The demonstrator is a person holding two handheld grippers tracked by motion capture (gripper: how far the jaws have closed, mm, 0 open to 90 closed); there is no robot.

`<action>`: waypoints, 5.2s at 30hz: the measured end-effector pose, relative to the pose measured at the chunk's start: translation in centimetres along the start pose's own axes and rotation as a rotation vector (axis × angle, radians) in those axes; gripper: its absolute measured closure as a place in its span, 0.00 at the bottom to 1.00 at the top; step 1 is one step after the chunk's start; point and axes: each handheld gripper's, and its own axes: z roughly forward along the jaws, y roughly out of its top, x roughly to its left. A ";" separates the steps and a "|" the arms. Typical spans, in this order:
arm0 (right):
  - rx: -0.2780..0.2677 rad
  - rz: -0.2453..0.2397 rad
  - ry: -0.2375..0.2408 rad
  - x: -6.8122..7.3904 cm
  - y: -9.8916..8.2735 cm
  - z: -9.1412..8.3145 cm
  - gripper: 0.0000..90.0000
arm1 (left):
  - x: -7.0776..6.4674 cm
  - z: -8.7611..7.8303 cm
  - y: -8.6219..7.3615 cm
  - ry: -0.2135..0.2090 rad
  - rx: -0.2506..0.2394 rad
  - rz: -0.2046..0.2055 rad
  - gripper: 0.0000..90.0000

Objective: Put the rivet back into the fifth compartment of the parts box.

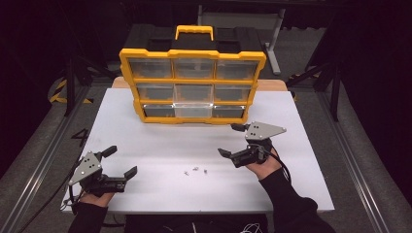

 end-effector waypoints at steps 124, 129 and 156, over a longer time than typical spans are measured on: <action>0.773 -0.320 0.340 2.1 9.7 8.3 0.87 | 0.1 0.3 -0.3 -0.007 0.022 -0.019 0.00; 0.764 -0.317 0.329 1.6 11.1 8.0 0.87 | 0.1 0.3 -0.3 -0.003 0.019 -0.021 0.00; 0.697 -0.308 0.240 -2.9 19.3 6.8 0.87 | 0.1 0.3 -0.3 -0.006 0.019 -0.021 0.00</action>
